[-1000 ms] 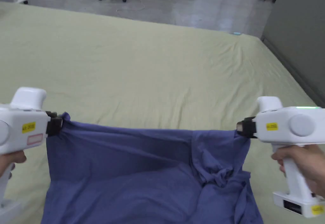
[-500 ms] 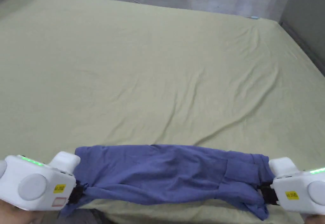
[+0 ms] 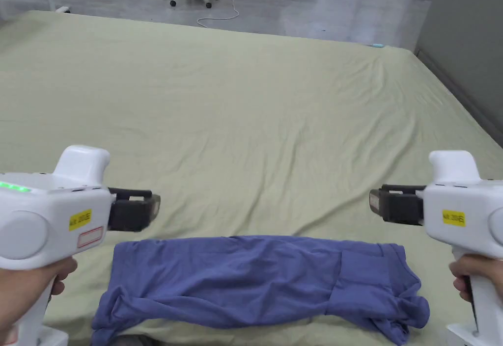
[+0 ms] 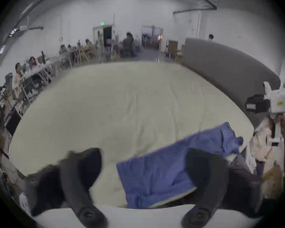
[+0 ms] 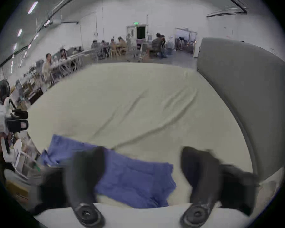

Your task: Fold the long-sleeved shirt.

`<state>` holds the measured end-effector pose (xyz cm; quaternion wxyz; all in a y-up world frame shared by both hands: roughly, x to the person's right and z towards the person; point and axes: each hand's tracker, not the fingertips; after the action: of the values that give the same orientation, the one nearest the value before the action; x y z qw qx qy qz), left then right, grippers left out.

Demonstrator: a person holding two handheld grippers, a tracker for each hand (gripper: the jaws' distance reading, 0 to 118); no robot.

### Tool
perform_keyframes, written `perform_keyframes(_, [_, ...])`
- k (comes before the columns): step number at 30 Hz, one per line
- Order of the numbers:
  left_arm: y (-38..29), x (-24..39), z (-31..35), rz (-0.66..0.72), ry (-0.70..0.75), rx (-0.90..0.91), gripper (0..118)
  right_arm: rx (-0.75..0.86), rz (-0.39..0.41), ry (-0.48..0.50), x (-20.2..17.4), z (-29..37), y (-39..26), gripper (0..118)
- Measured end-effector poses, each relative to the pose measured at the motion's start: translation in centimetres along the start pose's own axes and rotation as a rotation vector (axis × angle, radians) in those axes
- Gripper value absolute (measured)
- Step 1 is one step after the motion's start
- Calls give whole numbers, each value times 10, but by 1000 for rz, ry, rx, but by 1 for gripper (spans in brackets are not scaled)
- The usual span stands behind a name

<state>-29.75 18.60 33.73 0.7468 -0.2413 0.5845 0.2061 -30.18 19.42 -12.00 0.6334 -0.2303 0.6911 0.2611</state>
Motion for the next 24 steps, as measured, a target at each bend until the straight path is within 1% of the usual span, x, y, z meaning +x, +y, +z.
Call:
perform_keyframes(1, [1, 5, -4, -34, 21, -7, 0, 4, 12, 7, -6, -3, 3, 0])
perform_keyframes(2, [3, 7, -8, -26, 34, -47, 0, 23, 74, -56, -11, -6, 6, 0])
perform_keyframes(3, [5, 0, -9, 12, -4, -24, 0, 10, 33, -18, -17, -6, 10, 0])
perform_keyframes(4, [7, -7, -7, 44, -80, -39, 0, -18, 82, -5, -21, -5, 14, 0])
perform_keyframes(7, [4, -31, -3, 163, -166, -30, 0, 1, 90, 18, -29, -2, 14, 0])
perform_keyframes(8, [1, -46, -4, 216, -210, -33, 0, 1, 91, 18, -31, 0, 16, 0])
perform_keyframes(9, [-4, -64, -7, 307, -259, -44, 0, 3, 94, 12, -33, 3, 18, 0])
perform_keyframes(10, [-11, -81, -11, 393, -301, -50, 28, 7, 95, -2, -36, 5, 19, 0])
perform_keyframes(12, [-34, -113, -24, 575, -433, -93, 107, 20, 90, -22, -38, 4, 12, 0])
perform_keyframes(13, [-49, -125, -28, 639, -499, -113, 118, 12, 88, -30, -42, 4, 13, 0])
perform_keyframes(14, [-62, -140, -38, 708, -545, -119, 118, -8, 100, -17, -45, 6, 14, 0])
perform_keyframes(15, [-78, -150, -46, 789, -571, -102, 118, -8, 95, -2, -45, 5, 9, 0])
perform_keyframes(16, [-81, -127, -28, 830, -581, -132, 118, -4, 75, 6, -48, 6, 9, 0])
perform_keyframes(17, [-91, -124, -30, 855, -553, -166, 118, -1, 61, 24, -51, 8, 9, 0])
perform_keyframes(19, [-108, -114, -39, 844, -529, -234, 118, 0, 54, 47, -54, 7, 6, 0])
perform_keyframes(20, [-120, -134, -62, 834, -560, -273, 118, 6, 46, 50, -58, 7, 5, 0])
perform_keyframes(21, [-129, -136, -78, 845, -589, -314, 118, 13, 37, 57, -62, 8, 5, 0])
perform_keyframes(22, [-136, -132, -89, 867, -619, -348, 118, 17, 30, 63, -66, 9, 4, 0])
perform_keyframes(23, [-143, -123, -100, 905, -620, -389, 118, 18, 20, 74, -62, 6, -2, 0])
perform_keyframes(24, [-144, -123, -111, 908, -642, -369, 118, 19, 11, 85, -65, 7, -4, 0])
